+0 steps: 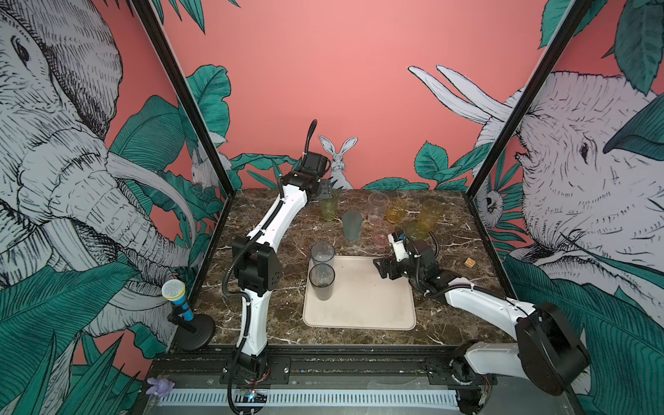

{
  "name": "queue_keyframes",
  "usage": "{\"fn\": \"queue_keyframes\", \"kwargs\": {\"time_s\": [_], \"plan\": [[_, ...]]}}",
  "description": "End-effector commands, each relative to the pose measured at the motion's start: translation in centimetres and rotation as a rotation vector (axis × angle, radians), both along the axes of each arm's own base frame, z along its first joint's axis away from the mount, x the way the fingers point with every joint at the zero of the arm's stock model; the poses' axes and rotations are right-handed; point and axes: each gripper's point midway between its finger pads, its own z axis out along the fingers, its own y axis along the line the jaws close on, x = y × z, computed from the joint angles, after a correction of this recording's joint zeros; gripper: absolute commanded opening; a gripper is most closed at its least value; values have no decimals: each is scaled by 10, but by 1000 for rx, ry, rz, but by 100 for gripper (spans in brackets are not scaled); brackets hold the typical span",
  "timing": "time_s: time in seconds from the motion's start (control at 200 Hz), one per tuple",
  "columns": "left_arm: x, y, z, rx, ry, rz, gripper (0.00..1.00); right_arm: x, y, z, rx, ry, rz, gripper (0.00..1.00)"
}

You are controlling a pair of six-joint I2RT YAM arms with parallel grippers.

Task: Place the glasses into the tray
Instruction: 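Lower the left gripper and grasp the green glass rim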

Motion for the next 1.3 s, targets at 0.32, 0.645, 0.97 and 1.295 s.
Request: {"fn": "queue_keyframes", "kwargs": {"time_s": [0.32,0.645,0.97,1.295], "plan": [[32,-2,-18,-104,11,64,70,0,2,13,21,-44,2,87],[51,-9,-38,-145,22,61,57,0,1,14,17,-46,1,87],[63,-11,-54,-164,24,72,47,1,2,11,14,-36,1,87],[69,-13,-67,-185,32,78,33,2,1,9,6,-33,-2,87]]}}
